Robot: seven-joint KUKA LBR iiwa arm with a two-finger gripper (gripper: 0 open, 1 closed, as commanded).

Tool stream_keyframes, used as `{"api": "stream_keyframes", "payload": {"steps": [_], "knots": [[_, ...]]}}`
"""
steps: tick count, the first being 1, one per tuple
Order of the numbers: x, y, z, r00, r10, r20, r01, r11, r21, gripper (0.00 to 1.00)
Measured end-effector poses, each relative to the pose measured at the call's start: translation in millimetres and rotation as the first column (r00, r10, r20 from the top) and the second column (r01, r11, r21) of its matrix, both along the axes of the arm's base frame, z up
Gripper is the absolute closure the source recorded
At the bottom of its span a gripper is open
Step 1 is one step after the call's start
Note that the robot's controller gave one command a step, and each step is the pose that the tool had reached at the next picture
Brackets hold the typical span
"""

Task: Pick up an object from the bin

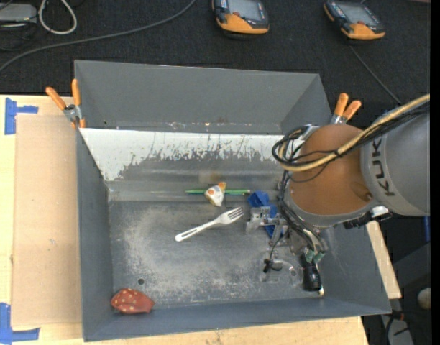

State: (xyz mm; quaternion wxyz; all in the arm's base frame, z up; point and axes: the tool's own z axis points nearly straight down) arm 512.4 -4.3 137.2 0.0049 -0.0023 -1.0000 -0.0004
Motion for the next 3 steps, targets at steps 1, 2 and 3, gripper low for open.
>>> {"api": "stream_keyframes", "payload": {"steps": [1,2,3], "knots": [[1.9,0,4,1.000,0.000,0.008,0.000,1.000,0.000,0.00],[-2.3,-78,-71,0.997,-0.078,0.002,0.078,0.997,0.000,0.00],[56.3,-91,-23,0.984,-0.178,0.023,0.178,0.984,0.006,0.00]]}}
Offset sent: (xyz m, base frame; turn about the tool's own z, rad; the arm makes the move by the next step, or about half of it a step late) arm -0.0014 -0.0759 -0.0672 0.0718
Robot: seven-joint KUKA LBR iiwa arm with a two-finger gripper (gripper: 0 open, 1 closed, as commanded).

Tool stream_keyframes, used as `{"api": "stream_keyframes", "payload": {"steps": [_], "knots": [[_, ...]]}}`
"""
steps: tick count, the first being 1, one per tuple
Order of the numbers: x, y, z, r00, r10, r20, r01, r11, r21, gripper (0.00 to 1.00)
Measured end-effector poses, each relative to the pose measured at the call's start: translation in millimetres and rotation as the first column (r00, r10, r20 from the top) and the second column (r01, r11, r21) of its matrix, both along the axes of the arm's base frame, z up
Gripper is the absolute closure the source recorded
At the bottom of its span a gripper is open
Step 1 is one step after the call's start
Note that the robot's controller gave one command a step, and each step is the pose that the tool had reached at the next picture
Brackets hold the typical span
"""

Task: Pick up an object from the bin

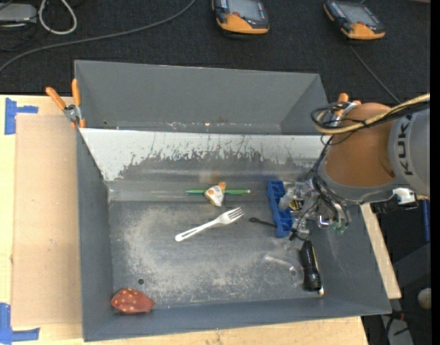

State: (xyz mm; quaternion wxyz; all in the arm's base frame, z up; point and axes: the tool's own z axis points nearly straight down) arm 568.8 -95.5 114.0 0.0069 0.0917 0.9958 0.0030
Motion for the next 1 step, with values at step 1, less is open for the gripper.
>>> {"api": "stream_keyframes", "payload": {"steps": [1], "knots": [[-89.8,15.0,-15.2,0.999,0.015,-0.034,-0.015,1.000,-0.001,0.00]]}}
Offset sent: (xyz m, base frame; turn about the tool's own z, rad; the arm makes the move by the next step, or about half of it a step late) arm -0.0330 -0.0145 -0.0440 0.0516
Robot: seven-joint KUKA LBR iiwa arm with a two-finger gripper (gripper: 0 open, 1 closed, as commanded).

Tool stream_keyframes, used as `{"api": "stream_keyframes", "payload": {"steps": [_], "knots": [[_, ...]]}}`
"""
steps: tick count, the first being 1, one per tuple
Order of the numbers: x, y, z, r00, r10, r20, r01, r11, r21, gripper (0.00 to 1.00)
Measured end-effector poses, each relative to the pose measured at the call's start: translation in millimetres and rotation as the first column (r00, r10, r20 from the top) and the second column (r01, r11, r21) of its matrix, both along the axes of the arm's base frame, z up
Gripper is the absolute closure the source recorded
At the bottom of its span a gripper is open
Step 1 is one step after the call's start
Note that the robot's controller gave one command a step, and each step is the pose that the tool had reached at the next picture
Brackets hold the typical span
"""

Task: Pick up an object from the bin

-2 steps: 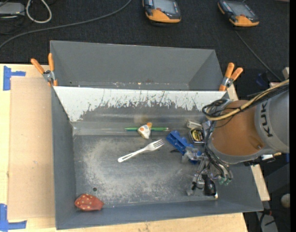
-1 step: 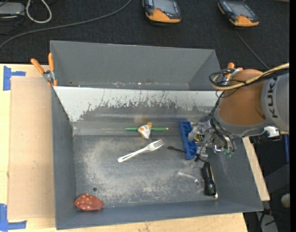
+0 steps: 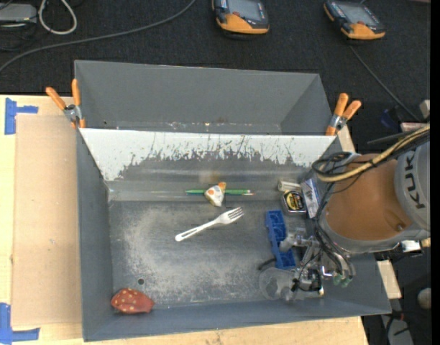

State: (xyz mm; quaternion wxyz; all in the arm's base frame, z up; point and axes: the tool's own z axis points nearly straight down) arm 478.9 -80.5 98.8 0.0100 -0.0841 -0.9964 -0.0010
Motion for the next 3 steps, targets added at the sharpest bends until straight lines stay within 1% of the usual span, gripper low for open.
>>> {"api": "stream_keyframes", "payload": {"steps": [1,2,3], "knots": [[60.1,-29,-27,0.998,-0.065,0.027,0.065,0.998,0.000,0.00],[36.5,-8,-26,1.000,0.000,0.017,0.000,1.000,0.001,1.00],[36.6,-8,-26,1.000,0.000,0.017,0.000,1.000,0.001,1.00]]}}
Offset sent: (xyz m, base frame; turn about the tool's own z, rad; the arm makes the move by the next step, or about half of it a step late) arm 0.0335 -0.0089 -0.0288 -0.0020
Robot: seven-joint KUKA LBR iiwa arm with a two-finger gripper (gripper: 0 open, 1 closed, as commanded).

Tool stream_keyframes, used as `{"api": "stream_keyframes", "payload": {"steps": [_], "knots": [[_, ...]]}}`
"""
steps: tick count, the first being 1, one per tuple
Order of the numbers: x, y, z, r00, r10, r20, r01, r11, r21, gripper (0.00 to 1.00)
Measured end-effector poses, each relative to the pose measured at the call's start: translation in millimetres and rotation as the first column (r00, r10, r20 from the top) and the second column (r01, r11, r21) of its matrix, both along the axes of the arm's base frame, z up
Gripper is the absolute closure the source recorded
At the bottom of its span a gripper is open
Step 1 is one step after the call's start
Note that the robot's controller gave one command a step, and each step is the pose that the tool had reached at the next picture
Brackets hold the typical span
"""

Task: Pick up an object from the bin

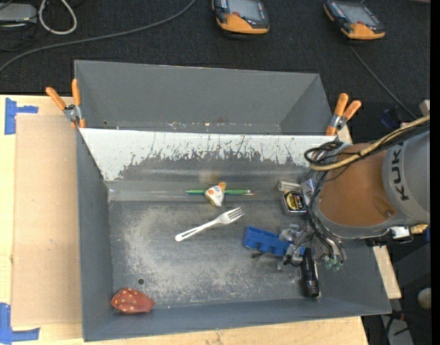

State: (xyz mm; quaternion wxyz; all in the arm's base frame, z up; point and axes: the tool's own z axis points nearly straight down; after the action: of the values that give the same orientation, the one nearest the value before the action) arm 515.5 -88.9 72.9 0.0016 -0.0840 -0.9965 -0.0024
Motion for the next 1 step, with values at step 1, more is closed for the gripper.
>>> {"api": "stream_keyframes", "payload": {"steps": [1], "knots": [[-0.2,0.2,4.6,1.000,0.000,-0.001,0.000,1.000,0.001,1.00]]}}
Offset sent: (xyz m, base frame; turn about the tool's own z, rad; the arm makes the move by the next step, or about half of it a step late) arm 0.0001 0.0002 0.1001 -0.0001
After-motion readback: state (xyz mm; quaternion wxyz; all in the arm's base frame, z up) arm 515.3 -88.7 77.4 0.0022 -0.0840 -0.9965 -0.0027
